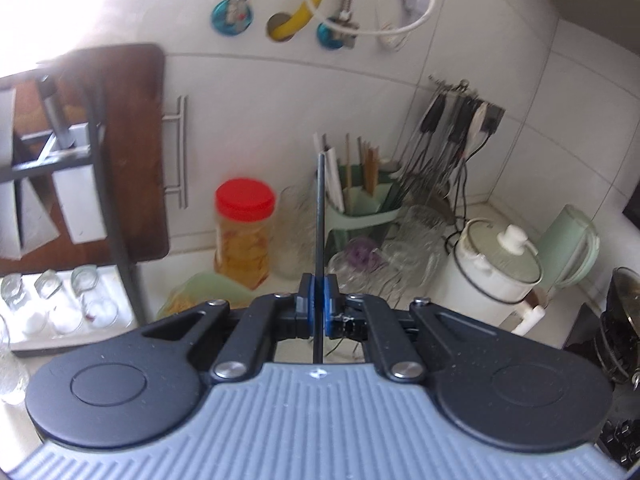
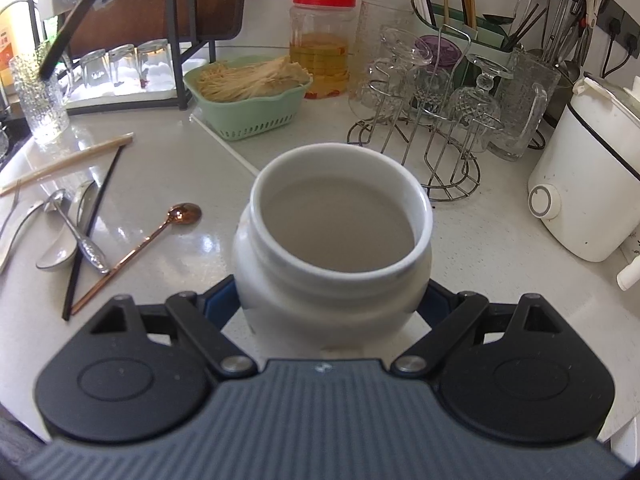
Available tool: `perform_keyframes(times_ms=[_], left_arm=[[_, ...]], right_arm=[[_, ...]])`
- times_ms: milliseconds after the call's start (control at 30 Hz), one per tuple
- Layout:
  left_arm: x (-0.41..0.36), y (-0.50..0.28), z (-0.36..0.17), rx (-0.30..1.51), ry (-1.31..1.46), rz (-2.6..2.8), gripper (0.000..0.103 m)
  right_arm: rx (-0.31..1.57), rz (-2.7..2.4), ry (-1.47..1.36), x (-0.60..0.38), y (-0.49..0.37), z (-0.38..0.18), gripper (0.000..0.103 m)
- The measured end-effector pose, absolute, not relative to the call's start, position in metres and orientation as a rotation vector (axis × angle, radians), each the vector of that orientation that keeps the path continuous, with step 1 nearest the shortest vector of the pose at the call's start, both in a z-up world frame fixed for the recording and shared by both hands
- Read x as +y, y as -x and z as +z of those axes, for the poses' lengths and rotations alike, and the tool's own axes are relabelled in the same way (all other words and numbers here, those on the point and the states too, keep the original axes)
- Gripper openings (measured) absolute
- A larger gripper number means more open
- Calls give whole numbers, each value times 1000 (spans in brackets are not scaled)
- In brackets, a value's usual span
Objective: Organize utensils
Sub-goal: 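Lift the black chopstick with the left tool and carry it over the mug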
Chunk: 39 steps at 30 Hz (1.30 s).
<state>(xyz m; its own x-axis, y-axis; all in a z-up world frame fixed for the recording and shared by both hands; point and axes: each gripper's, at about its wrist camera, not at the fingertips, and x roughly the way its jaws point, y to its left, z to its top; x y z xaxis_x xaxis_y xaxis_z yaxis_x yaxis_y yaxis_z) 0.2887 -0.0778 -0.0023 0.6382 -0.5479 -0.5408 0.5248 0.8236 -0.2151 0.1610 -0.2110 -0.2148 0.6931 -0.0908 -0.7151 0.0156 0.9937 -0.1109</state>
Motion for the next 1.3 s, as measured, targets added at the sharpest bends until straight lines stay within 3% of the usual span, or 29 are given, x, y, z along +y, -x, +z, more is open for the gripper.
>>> perform_keyframes(times_ms=[333, 667, 1300], left_arm=[[-123, -289, 0, 599, 62, -691, 5], [-173, -282, -46, 634, 53, -798, 5], [-154, -264, -73, 691, 8, -786, 5]], right_arm=[[799, -58, 104, -210, -161, -215, 92], [787, -52, 99, -212, -159, -215, 92], [776, -31, 97, -214, -157, -216, 92]])
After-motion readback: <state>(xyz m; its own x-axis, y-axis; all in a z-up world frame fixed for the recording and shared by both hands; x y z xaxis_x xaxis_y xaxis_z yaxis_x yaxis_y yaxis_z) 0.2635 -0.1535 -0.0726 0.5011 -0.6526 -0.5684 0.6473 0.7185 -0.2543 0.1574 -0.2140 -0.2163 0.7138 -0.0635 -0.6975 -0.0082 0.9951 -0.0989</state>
